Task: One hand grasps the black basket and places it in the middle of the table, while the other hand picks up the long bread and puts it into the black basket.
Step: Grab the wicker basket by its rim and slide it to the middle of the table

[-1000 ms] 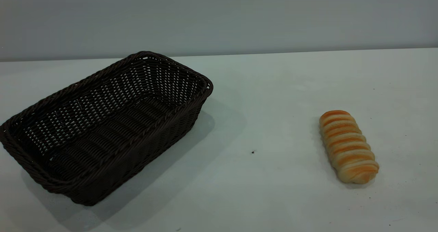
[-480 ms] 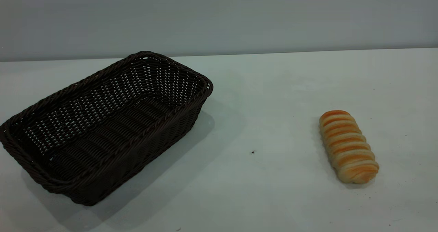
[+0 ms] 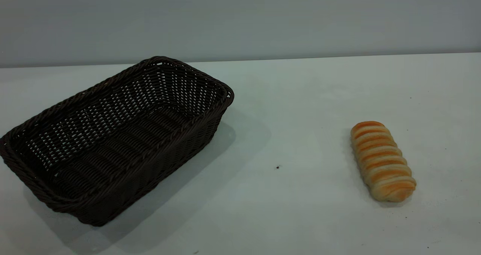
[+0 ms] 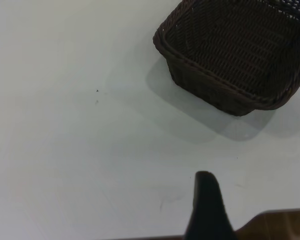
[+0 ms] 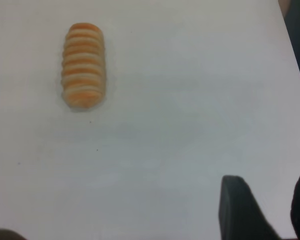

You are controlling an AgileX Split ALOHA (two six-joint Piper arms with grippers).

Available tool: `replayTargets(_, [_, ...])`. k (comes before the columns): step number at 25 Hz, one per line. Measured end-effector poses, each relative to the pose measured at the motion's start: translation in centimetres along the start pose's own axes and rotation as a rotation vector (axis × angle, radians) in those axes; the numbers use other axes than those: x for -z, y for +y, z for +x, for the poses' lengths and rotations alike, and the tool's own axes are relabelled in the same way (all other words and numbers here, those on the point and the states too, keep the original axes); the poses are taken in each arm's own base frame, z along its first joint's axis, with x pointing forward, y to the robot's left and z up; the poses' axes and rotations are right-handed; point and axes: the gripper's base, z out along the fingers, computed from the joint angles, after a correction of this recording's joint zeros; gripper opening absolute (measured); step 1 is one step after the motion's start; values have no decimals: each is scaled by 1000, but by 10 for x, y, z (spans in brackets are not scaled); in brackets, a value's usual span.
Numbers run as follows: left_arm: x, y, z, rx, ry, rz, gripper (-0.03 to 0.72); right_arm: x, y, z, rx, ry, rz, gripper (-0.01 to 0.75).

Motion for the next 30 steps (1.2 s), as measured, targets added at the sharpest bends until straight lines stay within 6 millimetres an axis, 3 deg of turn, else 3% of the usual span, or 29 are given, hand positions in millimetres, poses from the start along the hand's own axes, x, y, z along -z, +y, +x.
replayTargets(17, [0, 1, 0, -56, -1, 69, 575, 0, 0, 0, 2, 0, -2, 238])
replayTargets(24, [-1, 2, -1, -50, 5, 77, 573, 0, 1, -1, 79, -9, -103, 238])
replayTargets(30, [-8, 0, -19, 77, 30, 76, 573, 14, -1, -22, 100, -132, -103, 238])
